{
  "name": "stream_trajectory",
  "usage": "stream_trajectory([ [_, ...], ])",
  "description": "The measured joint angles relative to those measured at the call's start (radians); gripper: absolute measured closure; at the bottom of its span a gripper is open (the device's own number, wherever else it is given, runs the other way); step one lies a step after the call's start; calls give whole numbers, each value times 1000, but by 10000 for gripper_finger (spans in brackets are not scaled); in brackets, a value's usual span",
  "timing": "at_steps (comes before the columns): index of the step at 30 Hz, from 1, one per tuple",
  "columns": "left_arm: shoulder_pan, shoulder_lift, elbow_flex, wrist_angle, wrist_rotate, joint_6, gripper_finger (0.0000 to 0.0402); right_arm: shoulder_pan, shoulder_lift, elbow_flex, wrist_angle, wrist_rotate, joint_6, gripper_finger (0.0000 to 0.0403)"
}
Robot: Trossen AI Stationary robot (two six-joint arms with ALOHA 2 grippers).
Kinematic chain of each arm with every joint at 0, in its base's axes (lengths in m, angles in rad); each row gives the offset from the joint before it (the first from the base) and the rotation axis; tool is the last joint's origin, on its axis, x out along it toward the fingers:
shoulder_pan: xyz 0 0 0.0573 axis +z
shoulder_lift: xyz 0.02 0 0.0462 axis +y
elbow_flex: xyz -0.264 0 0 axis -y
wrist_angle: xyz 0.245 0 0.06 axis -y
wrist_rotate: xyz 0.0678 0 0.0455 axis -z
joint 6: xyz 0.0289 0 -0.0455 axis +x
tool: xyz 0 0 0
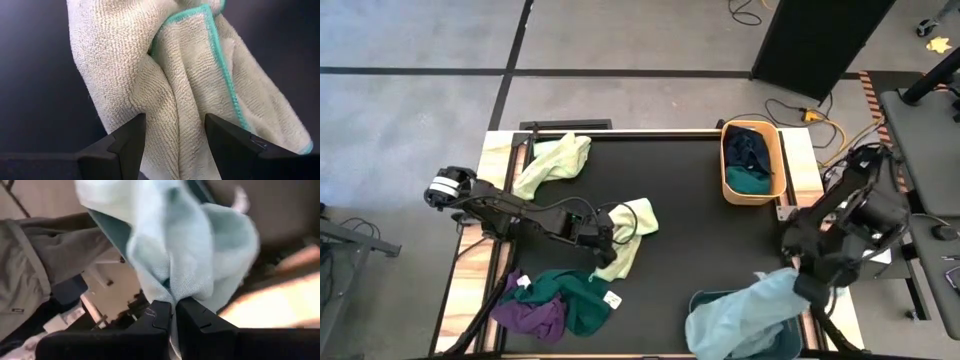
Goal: Sort towels by color in basket
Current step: Put the light blue towel into the blue bin
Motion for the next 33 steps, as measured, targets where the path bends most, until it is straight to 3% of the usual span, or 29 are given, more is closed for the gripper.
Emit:
stream_trajectory([
  [8,-1,0,0,59,-1,-19,213,-28,121,-189,529,2,-198,394],
  [12,-1,0,0,67,-1,-19,213,-80,220,-234,703,42,-316,394],
  [17,-1,0,0,67,-1,-19,213,-146,329,-288,707,96,-379,394],
  [24,-1,0,0,67,-2,-40,213,-158,481,-353,710,60,-229,383],
  [33,-1,0,0,49,-3,-45,212,-123,502,-403,511,-68,-42,255],
])
